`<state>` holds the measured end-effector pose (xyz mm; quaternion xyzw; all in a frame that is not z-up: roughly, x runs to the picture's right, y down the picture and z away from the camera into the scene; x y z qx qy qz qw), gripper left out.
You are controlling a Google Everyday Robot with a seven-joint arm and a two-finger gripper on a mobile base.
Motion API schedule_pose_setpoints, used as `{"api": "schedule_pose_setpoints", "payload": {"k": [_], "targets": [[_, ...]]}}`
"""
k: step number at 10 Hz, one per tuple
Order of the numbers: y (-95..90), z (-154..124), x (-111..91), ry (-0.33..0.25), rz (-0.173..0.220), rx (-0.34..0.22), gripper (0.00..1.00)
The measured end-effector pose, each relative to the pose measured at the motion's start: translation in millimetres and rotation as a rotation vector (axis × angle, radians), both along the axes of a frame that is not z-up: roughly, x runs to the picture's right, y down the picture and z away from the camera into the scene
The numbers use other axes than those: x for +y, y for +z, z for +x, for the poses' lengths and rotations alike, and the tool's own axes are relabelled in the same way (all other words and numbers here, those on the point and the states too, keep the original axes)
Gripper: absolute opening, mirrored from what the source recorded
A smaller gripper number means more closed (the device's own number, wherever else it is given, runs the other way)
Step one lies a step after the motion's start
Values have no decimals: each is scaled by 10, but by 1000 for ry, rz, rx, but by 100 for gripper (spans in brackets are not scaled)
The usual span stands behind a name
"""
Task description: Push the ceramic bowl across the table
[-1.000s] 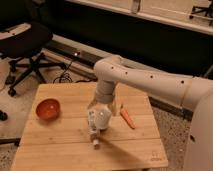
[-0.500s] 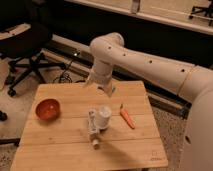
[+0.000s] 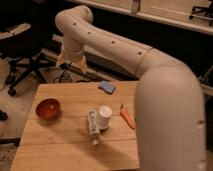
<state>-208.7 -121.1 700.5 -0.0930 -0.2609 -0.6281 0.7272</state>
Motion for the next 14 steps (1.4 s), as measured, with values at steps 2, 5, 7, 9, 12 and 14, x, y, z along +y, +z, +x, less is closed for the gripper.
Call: {"api": "schedule_pose_setpoints", "payload": {"k": [2,5,7,9,12,14], "targets": [[163,-586,-125,-96,37,-54,80],[552,-1205,68,-244,15,-92,80],[835,-1419,262,-316,-14,-99,80],[1069,-1563,449,-357,-51,-115,80],[1353,-1629,685,-350,-112,-127,80],[1521,-1613,865,-350,-147,-122,80]]}}
